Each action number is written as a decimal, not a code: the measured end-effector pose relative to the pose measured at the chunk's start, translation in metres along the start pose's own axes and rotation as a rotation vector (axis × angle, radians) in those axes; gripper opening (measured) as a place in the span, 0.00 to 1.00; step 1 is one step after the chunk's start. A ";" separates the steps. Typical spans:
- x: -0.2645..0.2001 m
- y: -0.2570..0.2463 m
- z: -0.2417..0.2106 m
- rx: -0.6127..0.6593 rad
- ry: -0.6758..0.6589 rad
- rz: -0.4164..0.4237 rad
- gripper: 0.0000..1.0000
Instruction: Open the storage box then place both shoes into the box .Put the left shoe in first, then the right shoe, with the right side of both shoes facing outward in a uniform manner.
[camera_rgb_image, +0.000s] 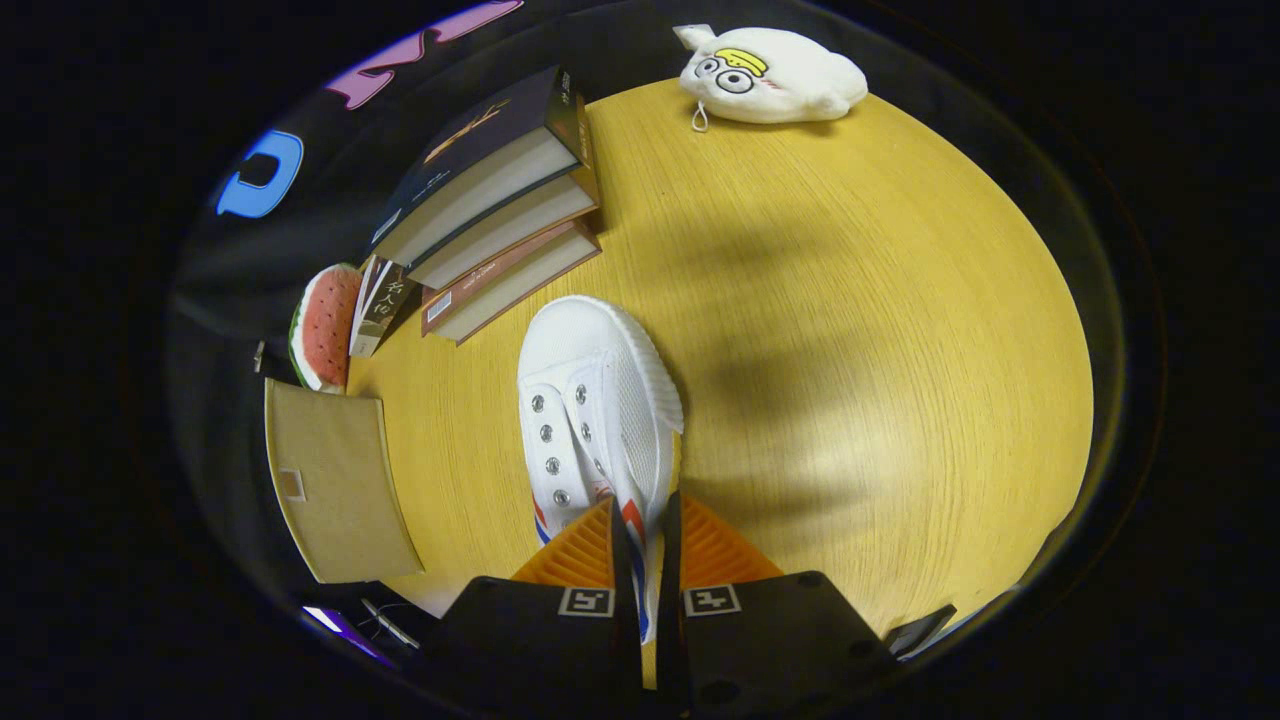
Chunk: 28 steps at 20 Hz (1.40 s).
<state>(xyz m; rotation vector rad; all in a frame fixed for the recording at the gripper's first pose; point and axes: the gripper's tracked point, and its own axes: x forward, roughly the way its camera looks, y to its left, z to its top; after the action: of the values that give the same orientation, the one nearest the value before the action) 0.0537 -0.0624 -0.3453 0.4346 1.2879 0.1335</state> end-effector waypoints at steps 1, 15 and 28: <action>-0.004 0.006 -0.002 -0.005 -0.003 0.005 0.11; -0.135 0.203 -0.009 0.001 -0.155 0.277 0.10; -0.098 0.401 -0.051 -0.134 -0.094 0.359 0.10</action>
<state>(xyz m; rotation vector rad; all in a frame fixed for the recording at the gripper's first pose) 0.0355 0.2826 -0.1132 0.5478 1.0919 0.4928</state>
